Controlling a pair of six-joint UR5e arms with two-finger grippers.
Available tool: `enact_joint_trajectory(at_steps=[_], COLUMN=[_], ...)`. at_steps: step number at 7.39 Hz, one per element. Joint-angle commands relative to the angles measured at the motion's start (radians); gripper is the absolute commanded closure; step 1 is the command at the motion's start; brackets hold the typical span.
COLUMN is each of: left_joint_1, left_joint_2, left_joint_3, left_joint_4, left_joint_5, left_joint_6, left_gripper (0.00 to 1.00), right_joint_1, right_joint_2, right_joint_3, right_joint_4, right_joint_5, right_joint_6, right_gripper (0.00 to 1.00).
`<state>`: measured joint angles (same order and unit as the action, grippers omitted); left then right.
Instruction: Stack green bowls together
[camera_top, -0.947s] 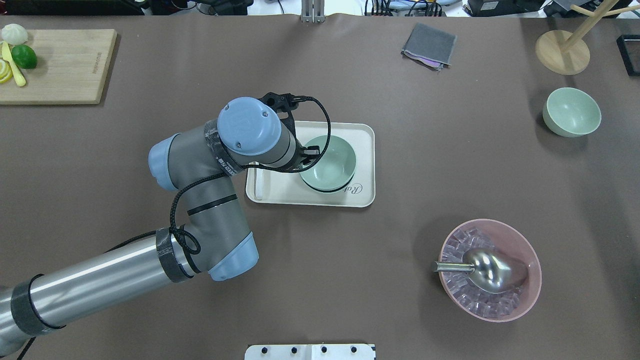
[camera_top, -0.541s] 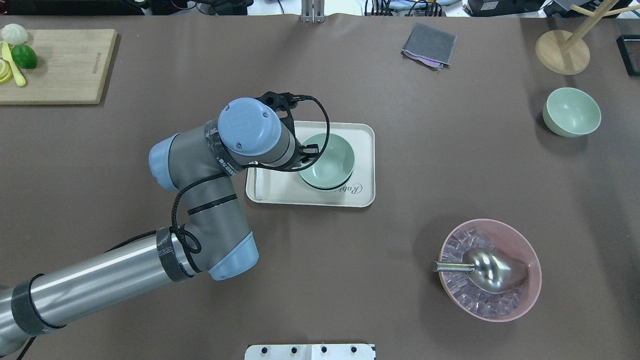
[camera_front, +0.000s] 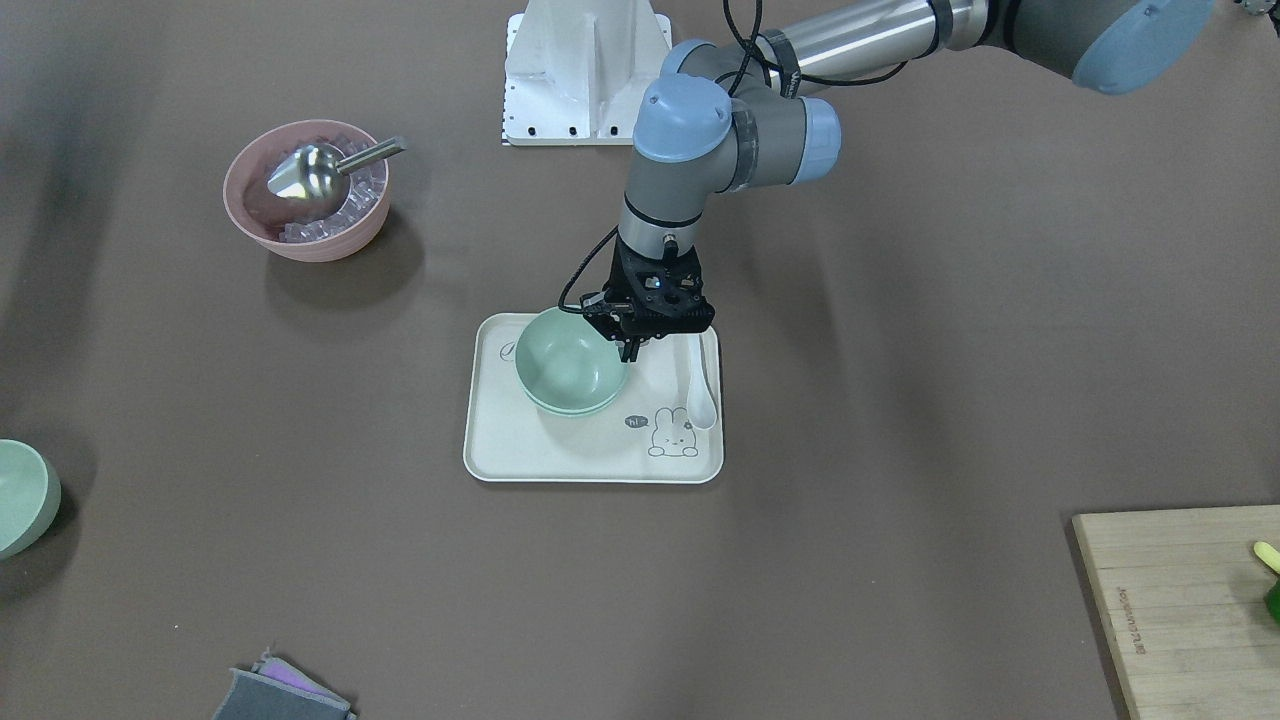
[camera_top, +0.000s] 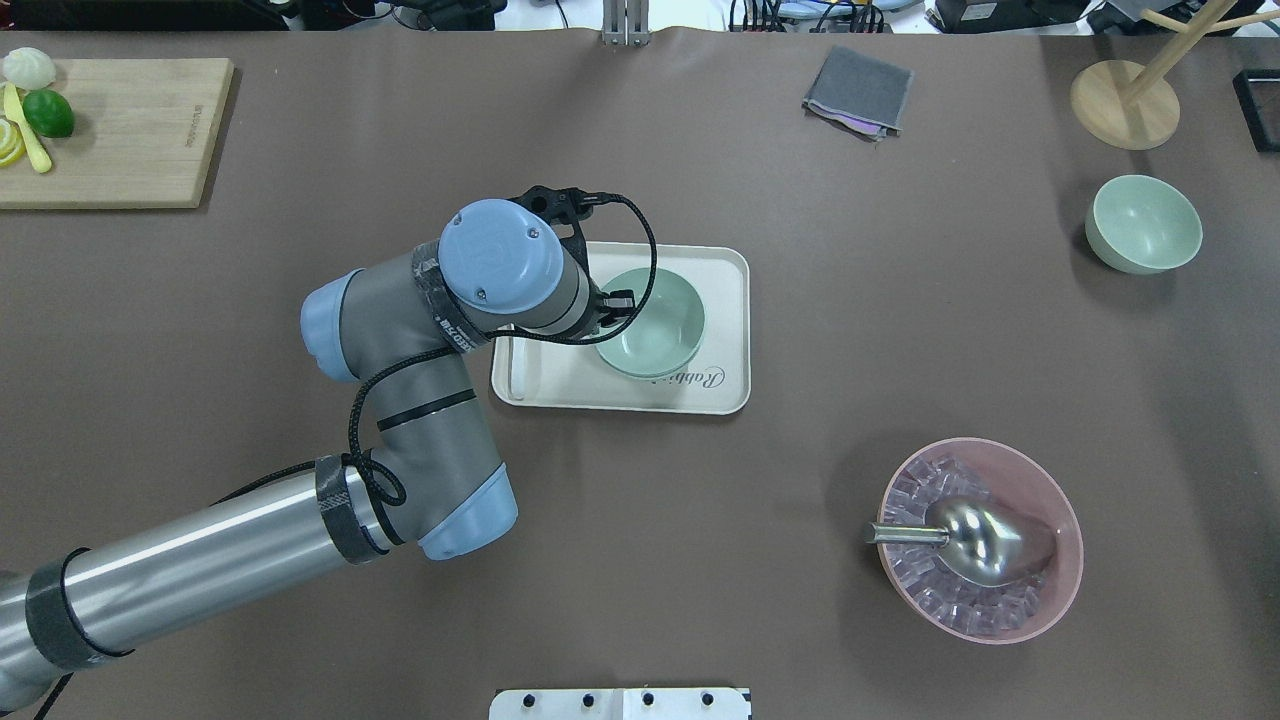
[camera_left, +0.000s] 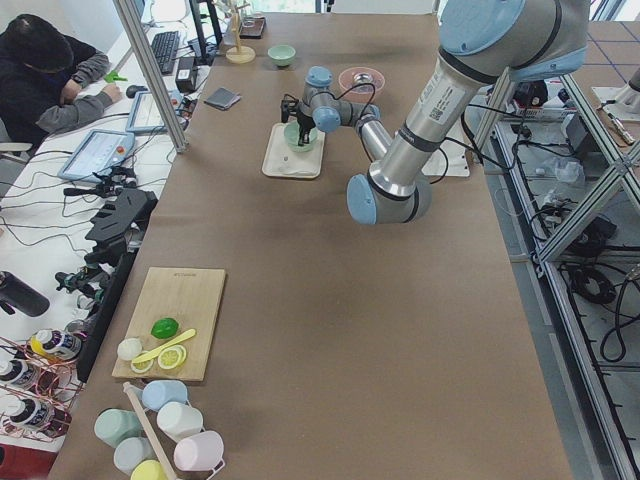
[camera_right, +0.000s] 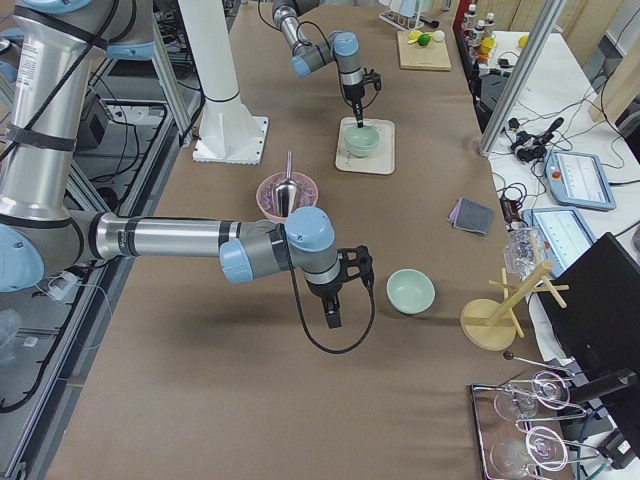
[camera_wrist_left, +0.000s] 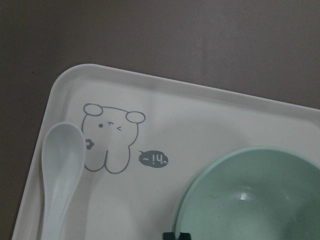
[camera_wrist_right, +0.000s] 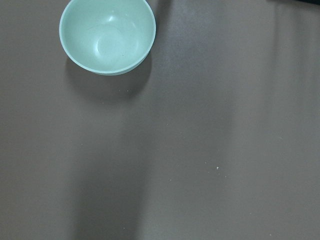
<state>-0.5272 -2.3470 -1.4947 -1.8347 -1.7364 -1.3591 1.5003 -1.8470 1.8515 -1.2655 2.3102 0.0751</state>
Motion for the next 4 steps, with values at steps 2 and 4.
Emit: enact_joint_trajectory(at_steps=[2,4], left_joint_1=[0.001,0.000], left_joint_2=[0.000,-0.001], left_joint_3=[-0.001,-0.013], left_joint_4=[-0.001,-0.002], left_joint_5=[0.000,0.000], left_joint_6=[0.000,0.012], left_gripper=[1.00,0.02], right_joint_1=[0.000,0.000], right_joint_2=[0.000,0.002], right_joint_3=[0.000,0.000], right_joint_4=[0.000,0.000], right_joint_5=[-0.002,-0.002], right_joint_6=[0.000,0.000], right_gripper=[0.00,0.00])
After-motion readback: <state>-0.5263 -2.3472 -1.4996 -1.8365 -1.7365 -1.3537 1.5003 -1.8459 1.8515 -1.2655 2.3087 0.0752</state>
